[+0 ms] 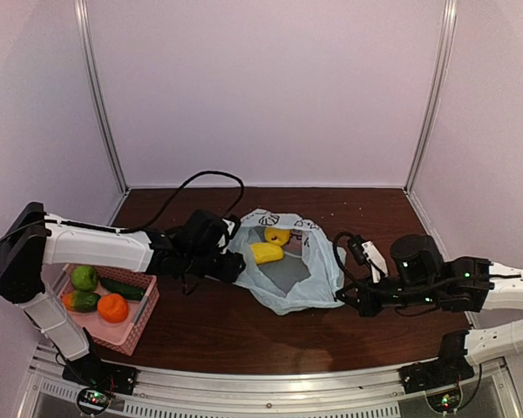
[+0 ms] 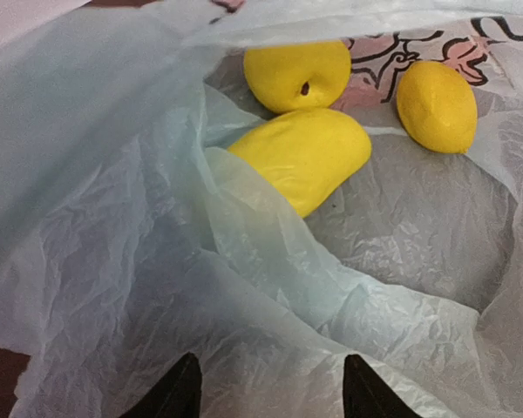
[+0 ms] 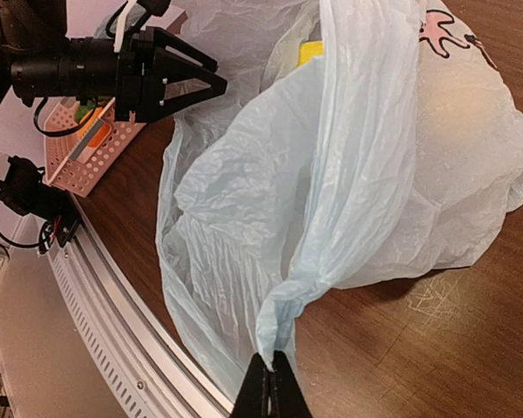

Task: Untie the knot of the plastic bag and take out the fruit
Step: Pick up the fake fruit from the takeout bag.

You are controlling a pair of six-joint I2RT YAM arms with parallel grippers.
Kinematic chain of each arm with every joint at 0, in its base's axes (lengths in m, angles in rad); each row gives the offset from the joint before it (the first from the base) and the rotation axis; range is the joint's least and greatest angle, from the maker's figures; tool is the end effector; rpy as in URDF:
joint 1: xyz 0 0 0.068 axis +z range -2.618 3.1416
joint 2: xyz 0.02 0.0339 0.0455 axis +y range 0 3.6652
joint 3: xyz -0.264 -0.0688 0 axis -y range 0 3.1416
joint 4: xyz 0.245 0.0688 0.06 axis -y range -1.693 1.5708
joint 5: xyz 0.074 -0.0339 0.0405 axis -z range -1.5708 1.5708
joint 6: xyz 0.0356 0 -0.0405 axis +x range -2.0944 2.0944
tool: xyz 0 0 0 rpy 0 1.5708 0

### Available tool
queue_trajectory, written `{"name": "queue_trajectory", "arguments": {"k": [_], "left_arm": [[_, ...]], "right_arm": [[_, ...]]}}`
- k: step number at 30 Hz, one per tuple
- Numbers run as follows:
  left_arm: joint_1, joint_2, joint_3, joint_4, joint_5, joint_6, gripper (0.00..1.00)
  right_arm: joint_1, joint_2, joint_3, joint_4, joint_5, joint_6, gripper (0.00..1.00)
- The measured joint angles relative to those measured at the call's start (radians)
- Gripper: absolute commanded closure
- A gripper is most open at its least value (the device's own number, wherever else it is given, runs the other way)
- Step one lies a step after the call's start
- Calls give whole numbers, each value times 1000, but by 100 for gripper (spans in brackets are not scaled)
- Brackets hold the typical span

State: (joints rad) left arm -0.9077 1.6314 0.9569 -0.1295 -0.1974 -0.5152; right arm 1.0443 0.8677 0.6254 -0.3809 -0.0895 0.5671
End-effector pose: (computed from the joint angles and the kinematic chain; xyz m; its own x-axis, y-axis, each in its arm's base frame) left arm 0.2150 -0.2639 0.1924 -0.7252 0.1436 -0.6734 0.3812 0.8982 -0.2190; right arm 0.0929 0.1662 0.2505 -0.7295 -0.1905 -0.6569 -0.5995 0.6403 0.4802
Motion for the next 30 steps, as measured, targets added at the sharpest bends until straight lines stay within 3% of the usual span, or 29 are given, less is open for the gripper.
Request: {"name": "queue_trajectory", "arguments": {"k": [10,17,30], "left_arm": [[-96,26,227,29,59,20,34],[-99,242,435,3,105,105,32],[19,442,570,-85,202,379,21]], "right_arm": [[17,10,0,-4,-19,-18,100],[25,10,0,-3,-19,-18,100],[27,0,5,12,-18,-11,100]]}}
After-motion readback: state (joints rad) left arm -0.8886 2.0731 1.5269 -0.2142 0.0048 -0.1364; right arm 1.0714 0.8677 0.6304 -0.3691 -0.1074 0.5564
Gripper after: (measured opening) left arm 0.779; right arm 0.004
